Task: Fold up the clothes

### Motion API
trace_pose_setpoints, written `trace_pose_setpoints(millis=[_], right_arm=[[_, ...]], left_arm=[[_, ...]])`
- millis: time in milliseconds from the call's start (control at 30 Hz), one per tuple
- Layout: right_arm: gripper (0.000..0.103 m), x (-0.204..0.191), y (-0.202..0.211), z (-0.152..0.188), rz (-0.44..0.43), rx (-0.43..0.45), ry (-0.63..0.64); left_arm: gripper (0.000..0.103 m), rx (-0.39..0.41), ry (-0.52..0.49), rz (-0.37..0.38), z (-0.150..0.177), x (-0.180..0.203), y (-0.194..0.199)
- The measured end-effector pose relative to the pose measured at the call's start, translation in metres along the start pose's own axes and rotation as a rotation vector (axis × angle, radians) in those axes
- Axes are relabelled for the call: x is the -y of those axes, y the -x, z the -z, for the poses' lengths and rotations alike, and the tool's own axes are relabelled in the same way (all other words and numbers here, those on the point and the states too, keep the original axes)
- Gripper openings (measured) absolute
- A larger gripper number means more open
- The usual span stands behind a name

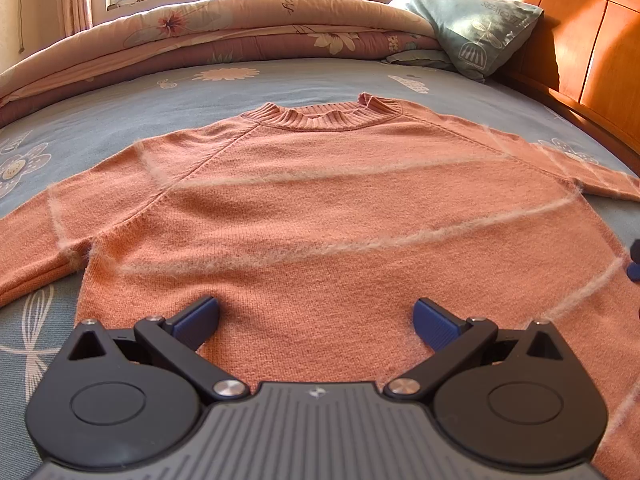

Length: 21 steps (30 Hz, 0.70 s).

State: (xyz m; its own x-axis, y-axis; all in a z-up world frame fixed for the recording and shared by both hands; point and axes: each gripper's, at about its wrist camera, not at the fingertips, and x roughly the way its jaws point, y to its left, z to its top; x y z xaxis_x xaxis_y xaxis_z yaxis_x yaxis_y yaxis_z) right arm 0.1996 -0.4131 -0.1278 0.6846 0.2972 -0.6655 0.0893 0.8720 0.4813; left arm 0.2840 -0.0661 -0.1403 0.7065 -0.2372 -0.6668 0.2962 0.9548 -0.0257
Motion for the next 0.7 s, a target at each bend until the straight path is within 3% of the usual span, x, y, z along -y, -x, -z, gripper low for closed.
trace_pose_setpoints(millis=[333,500,700], right_arm=[[0.095,-0.009,0.052,0.058,0.038,-0.050,-0.087],[0.095,-0.024,0.054,0.067,-0.034,-0.067,-0.130],[0.096,-0.033,0.059,0.088,-0.008,-0.101,-0.123]], left_arm=[[0.103,0.000,0.001,-0.001,-0.001,-0.001,0.000],[0.103,0.000,0.000,0.000,-0.001,0.000,0.000],[0.103,0.002,0.000,0.004,0.000,-0.001,0.000]])
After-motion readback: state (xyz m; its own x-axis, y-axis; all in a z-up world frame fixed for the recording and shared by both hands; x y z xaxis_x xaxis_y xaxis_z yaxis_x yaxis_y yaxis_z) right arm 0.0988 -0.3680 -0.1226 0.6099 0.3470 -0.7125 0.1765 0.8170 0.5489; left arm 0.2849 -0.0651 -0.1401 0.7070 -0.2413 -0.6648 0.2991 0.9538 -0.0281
